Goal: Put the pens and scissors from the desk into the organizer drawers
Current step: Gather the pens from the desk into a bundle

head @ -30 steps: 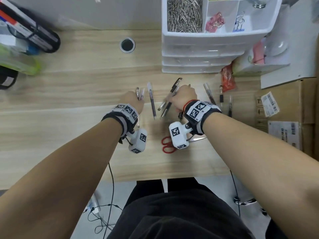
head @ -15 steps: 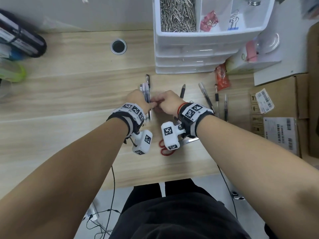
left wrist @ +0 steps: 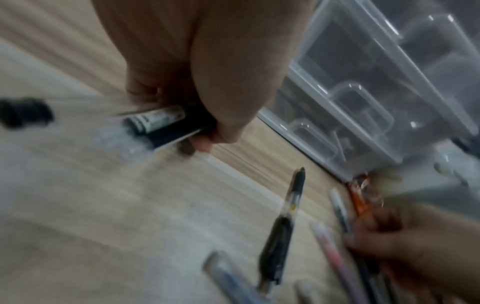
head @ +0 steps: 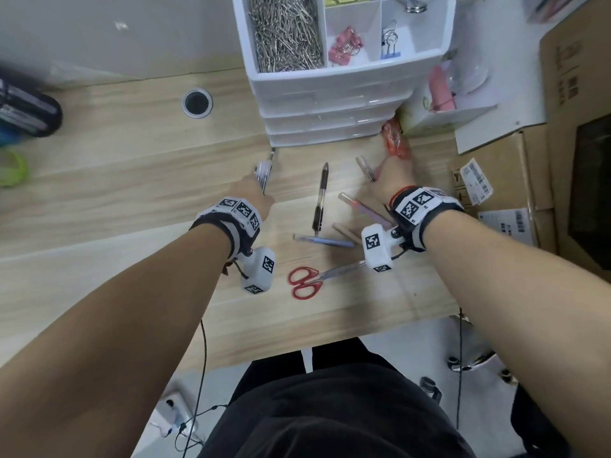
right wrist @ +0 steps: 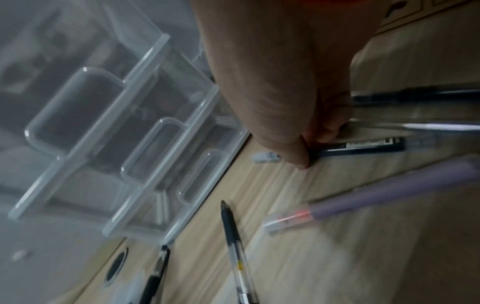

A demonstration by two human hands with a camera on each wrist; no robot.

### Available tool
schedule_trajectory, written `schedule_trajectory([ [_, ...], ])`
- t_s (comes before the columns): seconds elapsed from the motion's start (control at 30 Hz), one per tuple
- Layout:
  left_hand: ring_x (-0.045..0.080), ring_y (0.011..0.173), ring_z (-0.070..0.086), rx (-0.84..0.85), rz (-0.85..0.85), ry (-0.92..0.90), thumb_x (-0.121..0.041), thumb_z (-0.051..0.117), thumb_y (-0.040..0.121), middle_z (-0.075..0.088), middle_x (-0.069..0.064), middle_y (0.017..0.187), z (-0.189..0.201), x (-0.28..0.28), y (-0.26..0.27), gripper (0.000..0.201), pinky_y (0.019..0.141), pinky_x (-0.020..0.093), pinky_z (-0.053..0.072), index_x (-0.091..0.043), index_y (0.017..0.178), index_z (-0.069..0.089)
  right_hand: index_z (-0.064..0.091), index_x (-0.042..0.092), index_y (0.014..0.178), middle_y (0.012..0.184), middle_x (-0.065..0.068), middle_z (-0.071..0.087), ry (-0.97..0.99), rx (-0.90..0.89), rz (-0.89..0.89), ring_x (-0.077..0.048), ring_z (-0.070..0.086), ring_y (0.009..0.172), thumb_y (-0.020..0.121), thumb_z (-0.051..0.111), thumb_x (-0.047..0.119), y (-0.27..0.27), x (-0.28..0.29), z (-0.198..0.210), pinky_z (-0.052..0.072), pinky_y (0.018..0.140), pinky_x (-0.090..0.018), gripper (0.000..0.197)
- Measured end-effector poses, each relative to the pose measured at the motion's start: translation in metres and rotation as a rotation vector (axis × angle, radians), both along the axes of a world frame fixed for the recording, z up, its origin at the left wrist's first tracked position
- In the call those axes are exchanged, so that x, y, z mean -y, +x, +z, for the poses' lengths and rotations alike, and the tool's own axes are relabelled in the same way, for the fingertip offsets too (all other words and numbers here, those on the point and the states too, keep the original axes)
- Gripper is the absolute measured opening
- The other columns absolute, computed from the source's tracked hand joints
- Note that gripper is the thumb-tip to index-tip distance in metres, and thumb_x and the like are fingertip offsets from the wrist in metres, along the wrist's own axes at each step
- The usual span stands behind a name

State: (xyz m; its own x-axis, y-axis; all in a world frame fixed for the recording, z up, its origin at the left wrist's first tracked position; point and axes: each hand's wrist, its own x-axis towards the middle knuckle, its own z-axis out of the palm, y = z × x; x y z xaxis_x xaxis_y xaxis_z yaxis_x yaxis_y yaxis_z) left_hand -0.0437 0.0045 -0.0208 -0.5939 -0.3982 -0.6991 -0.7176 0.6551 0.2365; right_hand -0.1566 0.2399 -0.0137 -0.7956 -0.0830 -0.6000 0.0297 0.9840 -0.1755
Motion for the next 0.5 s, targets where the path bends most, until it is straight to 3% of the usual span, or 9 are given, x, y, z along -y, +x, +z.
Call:
schedule_trajectory([
  [0.07,0.022,0.062,0.053,-0.024,0.076,0.09,-0.021,0.054,0.09,0.056,0.007,0.075,0.0,-0.003,0.001,0.012,0.057,0.03,0.044,-0.009,0.093,0.052,0.071,0.002,0.091,0.088,-0.014,0.068,0.025,0.004,0.063,-0.032,0.067,0.084,0.085,0.063,0.007,-0.002,0.003,-0.002,0.058,0.073,-0.036,0.012],
  [0.17,0.025,0.059,0.057,-0.125,0.312,0.313,-0.019,0.056,0.088,0.06,0.008,0.068,0.0,-0.011,0.004,0.008,0.056,0.029,0.046,-0.015,0.084,0.05,0.061,0.006,0.075,0.071,-0.008,0.06,-0.025,-0.005,0.076,-0.028,0.064,0.071,0.089,0.061,0.014,-0.008,0.015,0.006,0.054,0.063,-0.029,0.016],
  [0.23,0.025,0.057,0.055,-0.214,0.436,0.416,-0.03,0.064,0.086,0.059,0.009,0.062,0.003,-0.02,0.005,0.016,0.059,0.035,0.05,-0.018,0.082,0.054,0.067,0.006,0.076,0.065,-0.007,0.063,-0.18,0.017,0.017,-0.02,0.064,0.06,0.089,0.064,0.022,-0.007,0.027,0.018,0.052,0.056,-0.02,0.021],
  [0.3,0.021,0.05,0.051,-0.267,0.465,0.502,-0.049,0.069,0.083,0.055,0.002,0.055,0.009,-0.031,0.005,0.027,0.059,0.035,0.049,-0.024,0.08,0.058,0.073,0.012,0.075,0.063,-0.004,0.07,-0.365,0.141,0.003,-0.014,0.065,0.056,0.087,0.069,0.03,0.003,0.044,0.027,0.05,0.055,-0.02,0.023],
  [0.4,0.012,0.041,0.043,-0.322,0.516,0.666,-0.054,0.068,0.084,0.052,-0.007,0.045,0.019,-0.043,0.001,0.036,0.046,0.024,0.04,-0.022,0.069,0.06,0.072,0.004,0.078,0.068,-0.009,0.073,-0.621,0.419,-0.073,-0.016,0.066,0.055,0.091,0.068,0.012,0.025,0.068,0.028,0.055,0.062,-0.029,0.016],
  [0.5,0.013,0.043,0.046,-0.238,0.649,0.656,-0.053,0.074,0.077,0.057,0.0,0.054,0.014,-0.038,0.001,0.038,0.045,0.024,0.038,-0.016,0.068,0.064,0.069,-0.012,0.099,0.08,-0.016,0.072,-0.718,0.556,-0.134,-0.017,0.069,0.062,0.095,0.058,-0.003,0.035,0.07,0.03,0.061,0.067,-0.028,0.014],
])
